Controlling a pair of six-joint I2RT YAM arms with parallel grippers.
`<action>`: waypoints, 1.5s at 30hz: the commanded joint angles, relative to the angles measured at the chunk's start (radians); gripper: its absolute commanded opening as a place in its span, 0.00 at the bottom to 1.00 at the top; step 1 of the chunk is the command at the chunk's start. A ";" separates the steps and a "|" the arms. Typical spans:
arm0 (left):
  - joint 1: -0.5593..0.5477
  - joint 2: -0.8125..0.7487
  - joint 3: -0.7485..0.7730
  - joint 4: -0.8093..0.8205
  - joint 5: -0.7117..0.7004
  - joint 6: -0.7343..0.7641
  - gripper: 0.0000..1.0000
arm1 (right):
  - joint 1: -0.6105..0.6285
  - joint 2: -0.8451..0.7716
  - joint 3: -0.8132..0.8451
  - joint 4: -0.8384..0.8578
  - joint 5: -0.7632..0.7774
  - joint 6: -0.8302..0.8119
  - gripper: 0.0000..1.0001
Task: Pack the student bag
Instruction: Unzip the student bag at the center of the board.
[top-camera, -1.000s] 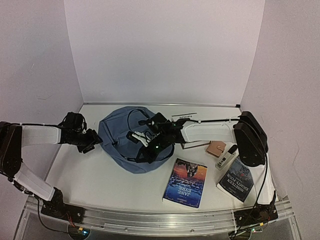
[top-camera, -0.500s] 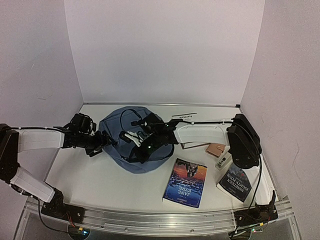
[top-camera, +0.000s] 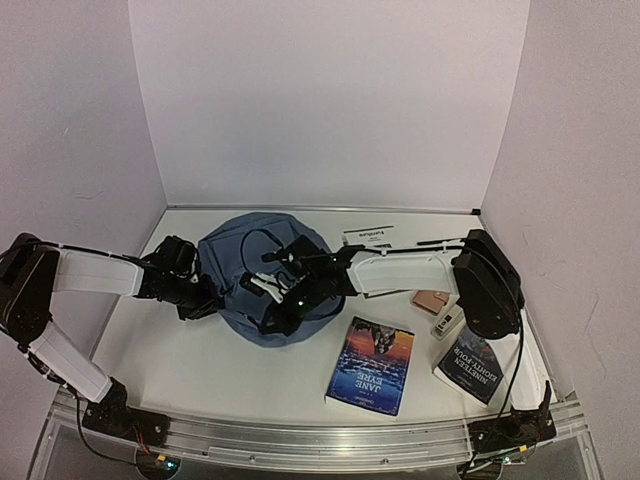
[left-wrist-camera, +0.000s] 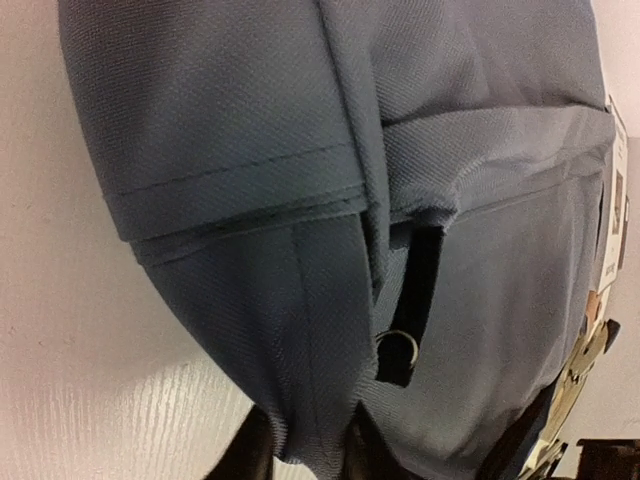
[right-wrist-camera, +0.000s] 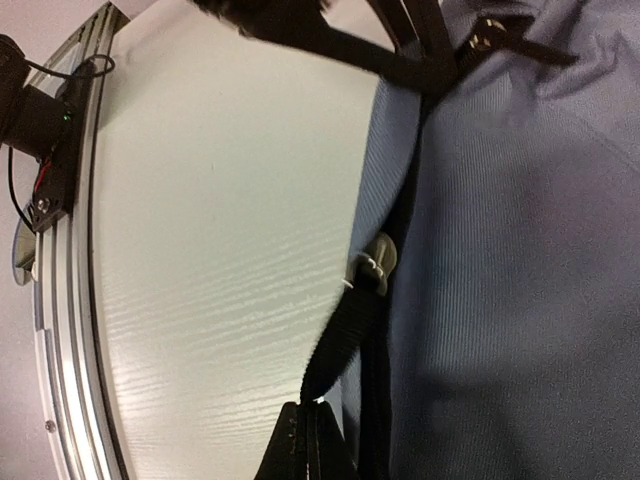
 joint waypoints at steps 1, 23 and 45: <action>0.063 0.002 0.031 -0.029 -0.057 -0.003 0.07 | -0.027 -0.086 -0.067 -0.008 0.022 -0.021 0.00; 0.391 0.078 0.256 -0.154 0.032 0.251 0.03 | -0.036 -0.191 -0.263 -0.071 -0.007 -0.115 0.00; 0.164 -0.659 -0.203 -0.323 -0.006 -0.142 0.78 | 0.069 0.005 0.127 -0.054 -0.087 0.035 0.00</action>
